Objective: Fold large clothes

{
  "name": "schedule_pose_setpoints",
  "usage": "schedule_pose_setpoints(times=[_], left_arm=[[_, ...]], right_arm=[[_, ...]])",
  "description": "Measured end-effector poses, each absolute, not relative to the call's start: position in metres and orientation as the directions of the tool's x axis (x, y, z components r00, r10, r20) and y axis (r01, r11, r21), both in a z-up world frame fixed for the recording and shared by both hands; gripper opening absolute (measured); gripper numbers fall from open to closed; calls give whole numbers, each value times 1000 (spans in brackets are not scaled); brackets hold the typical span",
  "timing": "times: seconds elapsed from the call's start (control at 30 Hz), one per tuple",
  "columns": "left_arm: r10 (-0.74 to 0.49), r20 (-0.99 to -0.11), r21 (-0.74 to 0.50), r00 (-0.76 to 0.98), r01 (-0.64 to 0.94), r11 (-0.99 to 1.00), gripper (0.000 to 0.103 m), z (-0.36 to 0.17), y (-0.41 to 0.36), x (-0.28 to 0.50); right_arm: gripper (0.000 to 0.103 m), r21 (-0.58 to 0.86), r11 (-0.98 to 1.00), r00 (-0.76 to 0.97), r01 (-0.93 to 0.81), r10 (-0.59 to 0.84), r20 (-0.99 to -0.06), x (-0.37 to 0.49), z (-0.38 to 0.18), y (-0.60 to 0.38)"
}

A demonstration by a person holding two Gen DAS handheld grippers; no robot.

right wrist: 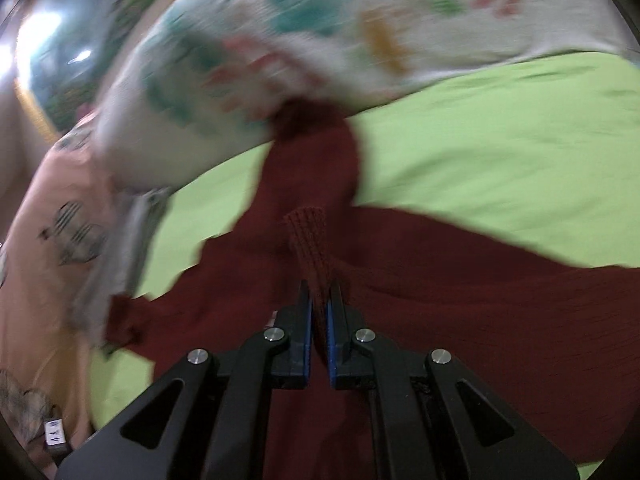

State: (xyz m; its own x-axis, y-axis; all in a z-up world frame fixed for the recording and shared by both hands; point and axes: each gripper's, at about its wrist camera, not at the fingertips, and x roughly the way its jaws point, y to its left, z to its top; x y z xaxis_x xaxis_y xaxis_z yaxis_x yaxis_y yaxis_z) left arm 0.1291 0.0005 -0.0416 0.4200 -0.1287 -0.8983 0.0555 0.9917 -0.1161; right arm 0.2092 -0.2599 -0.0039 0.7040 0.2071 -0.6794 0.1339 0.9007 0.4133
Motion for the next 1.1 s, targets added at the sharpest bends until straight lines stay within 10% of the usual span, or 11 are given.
schedule_pose_setpoints(times=[0.5, 0.9, 0.97, 1.03, 1.1], left_arm=[[-272, -830, -298, 488, 25, 954, 86, -17, 65, 178], [-352, -843, -358, 408, 64, 932, 77, -66, 43, 303], [-313, -852, -320, 421, 56, 946, 56, -72, 38, 321], [-318, -837, -314, 446, 85, 946, 9, -70, 34, 330], [-347, -822, -343, 452, 94, 935, 8, -70, 33, 336]], right_arm=[[20, 567, 823, 543, -11, 481, -688, 292, -79, -108], [25, 498, 852, 709, 165, 248, -660, 164, -22, -203], [25, 489, 847, 720, 209, 205, -663, 142, -17, -220], [25, 471, 846, 731, 248, 156, -665, 123, -13, -234], [25, 437, 845, 738, 308, 77, -670, 106, -8, -250]])
